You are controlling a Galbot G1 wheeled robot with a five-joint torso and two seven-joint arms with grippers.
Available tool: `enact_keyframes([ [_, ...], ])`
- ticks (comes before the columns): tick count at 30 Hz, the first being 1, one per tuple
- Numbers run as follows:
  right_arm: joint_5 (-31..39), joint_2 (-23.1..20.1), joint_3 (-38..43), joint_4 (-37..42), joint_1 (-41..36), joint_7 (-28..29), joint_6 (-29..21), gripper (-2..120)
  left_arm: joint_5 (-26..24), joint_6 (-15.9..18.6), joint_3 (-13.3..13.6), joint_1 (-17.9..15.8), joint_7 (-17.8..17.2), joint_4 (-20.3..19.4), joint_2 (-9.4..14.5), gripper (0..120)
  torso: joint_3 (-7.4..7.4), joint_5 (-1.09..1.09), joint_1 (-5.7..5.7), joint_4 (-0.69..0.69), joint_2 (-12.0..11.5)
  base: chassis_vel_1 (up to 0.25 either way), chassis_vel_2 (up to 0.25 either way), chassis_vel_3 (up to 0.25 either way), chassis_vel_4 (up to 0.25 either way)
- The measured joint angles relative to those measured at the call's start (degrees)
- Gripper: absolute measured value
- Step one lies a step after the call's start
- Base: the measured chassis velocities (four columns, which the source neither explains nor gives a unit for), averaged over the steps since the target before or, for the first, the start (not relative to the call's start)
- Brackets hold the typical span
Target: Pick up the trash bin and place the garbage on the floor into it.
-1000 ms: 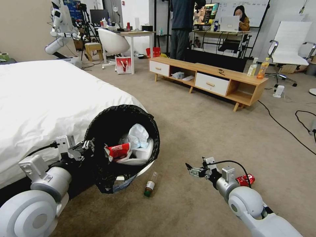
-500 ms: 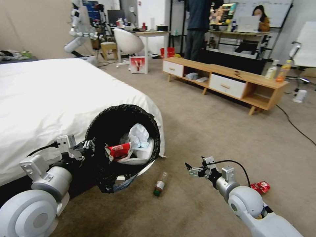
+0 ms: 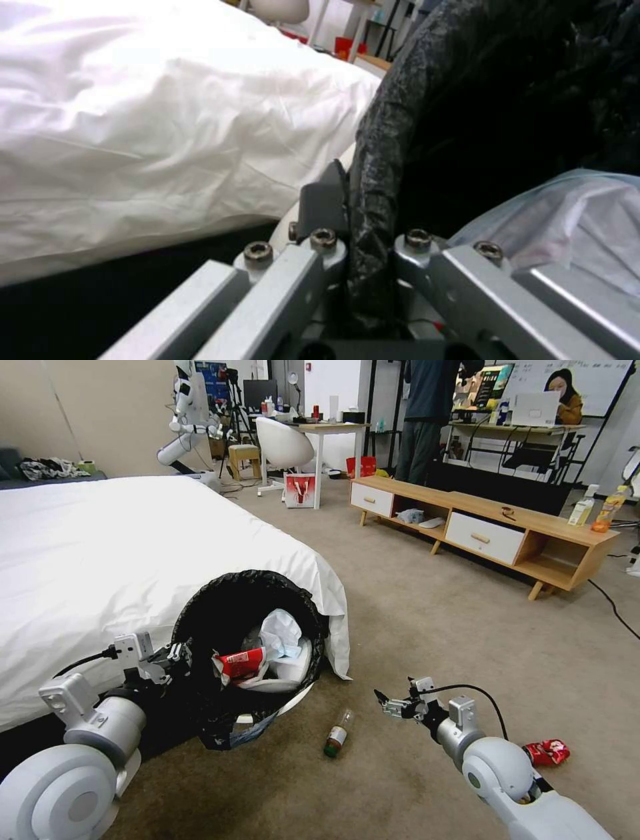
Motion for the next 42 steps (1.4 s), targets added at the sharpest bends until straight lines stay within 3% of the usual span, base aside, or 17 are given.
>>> enact_keyframes([
  [32, 0.1, -0.1, 0.0, 0.0, -0.3, -0.2, 0.1, 100, 0.0, 0.4, 0.1, 0.2, 0.3, -0.3, 0.0, 2, 0.0, 0.0, 0.0, 0.04, 0.0, 0.027, 0.023, 0.024, 0.023],
  [38, 0.1, 0.1, 0.0, -0.2, -0.1, -0.1, 0.2, 100, 0.0, 0.1, 0.1, 0.4, 0.5, -0.8, -0.1, 2, 0.0, 0.0, 0.0, -0.05, 0.0, 0.009, 0.002, 0.004, 0.005],
  [42, 0.2, 0.4, -0.6, -0.9, 0.5, 0.0, 0.4, 100, 0.0, -0.1, 0.0, 0.5, 0.7, -1.0, -0.1, 2, 0.0, 0.0, 0.0, 0.0, 0.0, 0.0, 0.0, 0.0, 0.0],
])
